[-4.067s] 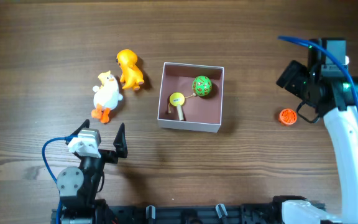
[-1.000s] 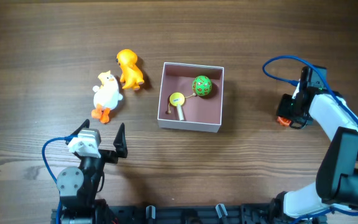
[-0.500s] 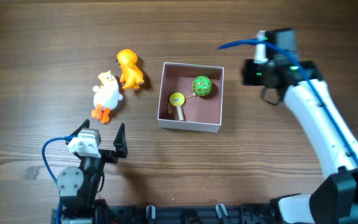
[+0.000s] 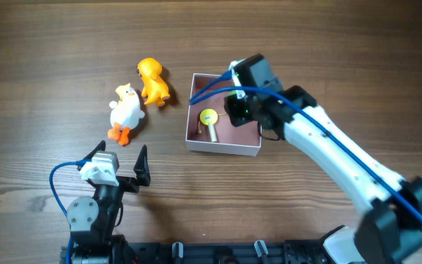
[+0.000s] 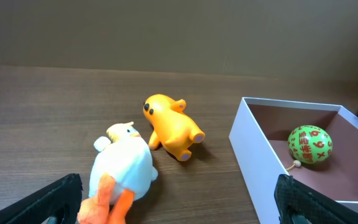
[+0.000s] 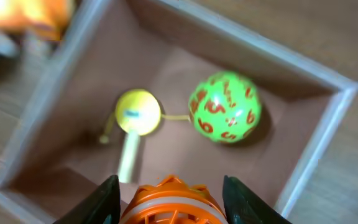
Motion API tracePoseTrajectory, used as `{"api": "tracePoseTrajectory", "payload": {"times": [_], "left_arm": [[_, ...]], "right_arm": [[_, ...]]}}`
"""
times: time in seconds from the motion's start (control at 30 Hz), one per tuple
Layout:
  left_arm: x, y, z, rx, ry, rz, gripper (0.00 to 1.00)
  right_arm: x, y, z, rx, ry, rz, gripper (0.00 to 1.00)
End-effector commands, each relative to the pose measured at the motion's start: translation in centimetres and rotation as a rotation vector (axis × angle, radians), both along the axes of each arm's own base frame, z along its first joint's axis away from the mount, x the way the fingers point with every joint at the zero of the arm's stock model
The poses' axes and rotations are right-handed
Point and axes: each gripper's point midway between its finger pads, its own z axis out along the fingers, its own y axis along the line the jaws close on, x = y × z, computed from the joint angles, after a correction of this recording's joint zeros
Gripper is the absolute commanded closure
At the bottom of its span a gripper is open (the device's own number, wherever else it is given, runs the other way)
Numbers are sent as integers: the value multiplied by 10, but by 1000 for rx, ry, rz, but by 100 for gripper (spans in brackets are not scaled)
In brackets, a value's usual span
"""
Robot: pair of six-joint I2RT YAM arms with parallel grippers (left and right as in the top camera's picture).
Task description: Pack container
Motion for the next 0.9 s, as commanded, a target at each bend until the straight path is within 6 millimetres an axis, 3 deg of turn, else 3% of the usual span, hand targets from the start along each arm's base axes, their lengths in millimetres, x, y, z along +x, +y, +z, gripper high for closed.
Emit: {"api": "tracePoseTrajectory", "payload": {"times": [0.0, 0.13, 0.3, 0.37, 0.53, 0.67, 0.73, 0.77, 0.87], "left_arm": [[0, -1, -1, 14, -7, -11, 0], [0, -1, -1, 14, -7, -11, 0], [0, -1, -1, 14, -7, -11, 0], [0, -1, -1, 14, -7, -11, 0], [0, -1, -1, 14, -7, -11, 0], [0, -1, -1, 14, -7, -11, 0], [0, -1, -1, 14, -7, -11, 0], [0, -1, -1, 14, -7, -11, 0], [0, -1, -1, 14, -7, -11, 0]], "right_arm": [[-6, 3, -38, -17, 101, -12, 56], [-10, 2, -63, -29, 173, -58, 56], [-19, 11, -68, 14, 230, -35, 55], [-20, 11, -68, 14, 232, -39, 51], [-13, 15, -62, 31, 204, -35, 30], [1, 22, -23, 57, 119, 7, 19], [16, 16, 22, 50, 11, -25, 19], [21, 8, 42, 35, -38, -51, 20], [29, -49, 115, -32, -176, -258, 16]]}}
